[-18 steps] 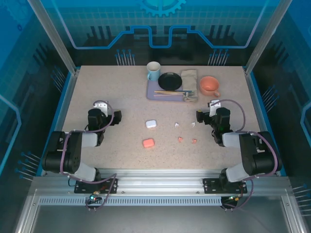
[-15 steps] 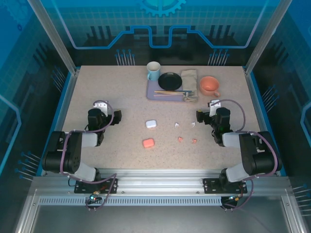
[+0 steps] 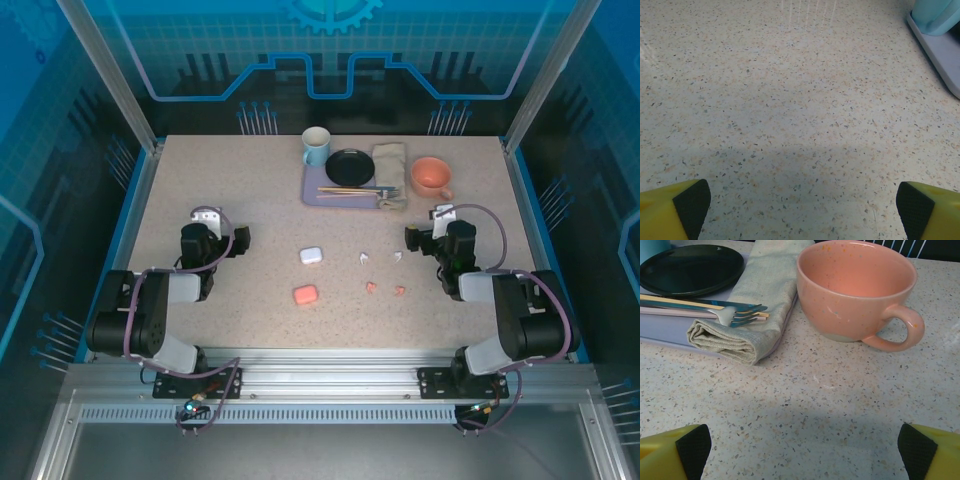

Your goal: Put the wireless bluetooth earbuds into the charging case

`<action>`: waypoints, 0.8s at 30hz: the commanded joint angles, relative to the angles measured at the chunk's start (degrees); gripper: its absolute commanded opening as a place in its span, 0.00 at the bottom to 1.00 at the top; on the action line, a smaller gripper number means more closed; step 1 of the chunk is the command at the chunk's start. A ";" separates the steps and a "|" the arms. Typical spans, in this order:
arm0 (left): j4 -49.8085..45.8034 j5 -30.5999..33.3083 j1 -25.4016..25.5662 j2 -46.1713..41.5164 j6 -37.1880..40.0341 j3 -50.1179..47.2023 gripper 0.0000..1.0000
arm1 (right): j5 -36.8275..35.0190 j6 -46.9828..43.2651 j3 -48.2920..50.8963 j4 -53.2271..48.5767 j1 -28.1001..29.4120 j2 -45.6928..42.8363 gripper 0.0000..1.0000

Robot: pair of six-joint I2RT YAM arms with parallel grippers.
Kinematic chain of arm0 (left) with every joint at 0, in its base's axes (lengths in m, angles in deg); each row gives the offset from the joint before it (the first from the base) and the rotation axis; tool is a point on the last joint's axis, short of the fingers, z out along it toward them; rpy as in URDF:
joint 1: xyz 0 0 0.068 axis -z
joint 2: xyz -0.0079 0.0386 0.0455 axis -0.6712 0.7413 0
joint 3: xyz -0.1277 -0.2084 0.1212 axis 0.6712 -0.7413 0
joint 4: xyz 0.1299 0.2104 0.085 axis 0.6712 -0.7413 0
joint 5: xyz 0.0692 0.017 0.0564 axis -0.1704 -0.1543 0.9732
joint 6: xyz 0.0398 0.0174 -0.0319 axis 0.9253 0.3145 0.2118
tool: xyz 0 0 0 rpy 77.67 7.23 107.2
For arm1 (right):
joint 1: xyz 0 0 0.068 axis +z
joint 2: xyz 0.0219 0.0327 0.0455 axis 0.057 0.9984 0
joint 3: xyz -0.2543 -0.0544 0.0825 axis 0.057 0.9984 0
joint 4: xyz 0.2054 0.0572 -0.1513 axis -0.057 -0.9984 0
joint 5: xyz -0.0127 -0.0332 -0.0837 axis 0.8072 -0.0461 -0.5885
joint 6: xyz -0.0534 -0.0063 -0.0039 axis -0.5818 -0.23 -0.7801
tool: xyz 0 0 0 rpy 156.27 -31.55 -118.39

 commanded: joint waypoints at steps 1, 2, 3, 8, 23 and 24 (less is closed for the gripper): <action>1.70 -1.43 0.53 0.51 -0.32 1.65 0.99 | 0.91 -0.66 -1.17 1.82 -0.91 0.55 1.00; 1.80 -1.43 0.46 0.51 -0.31 1.57 0.99 | 0.85 -0.63 -1.11 2.03 -0.83 0.53 1.00; 2.00 -1.52 0.48 0.47 -0.27 1.46 0.99 | -0.82 -0.06 -1.70 0.54 -0.79 -0.27 1.00; -20.87 1.30 0.66 -5.62 -1.41 12.30 0.99 | -8.49 7.62 -10.69 -24.75 -0.78 -11.99 1.00; -70.85 -7.38 3.87 -18.19 -45.05 25.52 0.99 | 4.56 30.48 -42.12 -85.79 20.36 -9.12 0.86; -70.63 -8.29 3.96 -19.22 -46.86 24.31 0.99 | 4.43 31.68 -43.04 -87.15 24.47 -7.60 0.86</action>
